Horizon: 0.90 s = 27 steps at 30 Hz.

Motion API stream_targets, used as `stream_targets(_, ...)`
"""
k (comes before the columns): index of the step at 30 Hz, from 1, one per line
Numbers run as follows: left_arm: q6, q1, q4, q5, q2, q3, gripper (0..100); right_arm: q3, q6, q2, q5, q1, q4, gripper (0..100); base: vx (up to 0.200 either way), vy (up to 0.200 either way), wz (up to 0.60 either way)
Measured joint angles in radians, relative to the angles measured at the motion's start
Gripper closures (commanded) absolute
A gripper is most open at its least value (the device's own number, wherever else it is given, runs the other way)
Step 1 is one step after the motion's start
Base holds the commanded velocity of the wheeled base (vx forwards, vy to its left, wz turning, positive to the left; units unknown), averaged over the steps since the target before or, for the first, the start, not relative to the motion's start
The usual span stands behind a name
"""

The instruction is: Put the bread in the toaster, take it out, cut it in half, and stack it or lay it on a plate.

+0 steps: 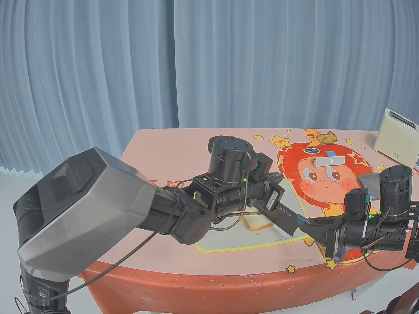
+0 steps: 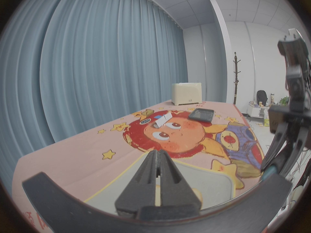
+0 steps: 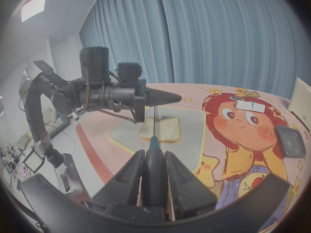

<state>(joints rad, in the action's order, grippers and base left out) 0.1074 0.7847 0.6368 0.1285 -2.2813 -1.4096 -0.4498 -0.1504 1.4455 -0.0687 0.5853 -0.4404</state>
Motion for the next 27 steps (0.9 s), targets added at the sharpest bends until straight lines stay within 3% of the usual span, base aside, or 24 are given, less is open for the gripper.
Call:
stream_targets(13,-0.003,0.009,0.008,-0.002,0.106,0.117,100,0.001,0.0,0.0,0.001,-0.001,0.004,100,0.0,0.0,0.0)
stream_targets(27,-0.004,0.012,0.017,-0.029,0.068,0.141,100,0.002,0.0,-0.001,0.003,-0.001,0.008,100,0.0,0.0,0.0)
